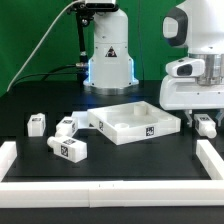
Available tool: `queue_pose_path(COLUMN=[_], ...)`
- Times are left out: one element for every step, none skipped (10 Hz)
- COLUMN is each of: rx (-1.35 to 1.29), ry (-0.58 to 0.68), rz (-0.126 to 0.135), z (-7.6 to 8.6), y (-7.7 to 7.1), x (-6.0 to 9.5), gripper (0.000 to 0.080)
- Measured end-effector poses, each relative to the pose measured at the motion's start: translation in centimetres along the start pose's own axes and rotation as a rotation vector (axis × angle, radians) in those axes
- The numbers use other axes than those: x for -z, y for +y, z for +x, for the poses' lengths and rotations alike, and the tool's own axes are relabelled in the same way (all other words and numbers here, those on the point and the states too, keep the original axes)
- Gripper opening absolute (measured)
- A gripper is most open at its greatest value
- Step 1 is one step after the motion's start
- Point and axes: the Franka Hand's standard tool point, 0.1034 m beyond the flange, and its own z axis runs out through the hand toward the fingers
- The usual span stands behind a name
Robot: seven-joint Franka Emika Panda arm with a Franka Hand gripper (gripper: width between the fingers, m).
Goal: Assemble one leg
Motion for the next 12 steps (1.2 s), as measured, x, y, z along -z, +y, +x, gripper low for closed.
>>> queue_pose_path(rx=[0.0, 0.005, -0.003, -0.018, -0.015, 0.005, 0.04, 0.061, 0.085, 0.131, 0.162, 0.166], ry=[0.0, -0.007, -0.019, -0.028, -0.025, -0.011, -0.004, 0.002, 0.007, 0.01, 0.024, 0.024], rz=[0.0, -0.001, 0.007, 0.02, 0.037, 0.048, 0.051, 0.053, 0.053, 0.052, 0.045, 0.041], z=[0.0, 0.1, 0.7, 1.1, 1.5, 1.8, 2.4, 3.2, 3.9, 4.6, 5.1, 5.2], y=[0.0, 0.2, 0.8, 1.1, 1.5, 2.6, 4.8, 7.4, 9.3, 11.4, 13.2, 13.8], x=[0.0, 0.2, 1.9, 3.9, 6.4, 7.9, 8.2, 8.6, 9.1, 9.6, 9.6, 9.3], gripper=[0.0511, 0.0605, 0.064, 0.064, 0.0647, 0.0647, 0.0648, 0.0648, 0.0648, 0.0648, 0.0648, 0.0648])
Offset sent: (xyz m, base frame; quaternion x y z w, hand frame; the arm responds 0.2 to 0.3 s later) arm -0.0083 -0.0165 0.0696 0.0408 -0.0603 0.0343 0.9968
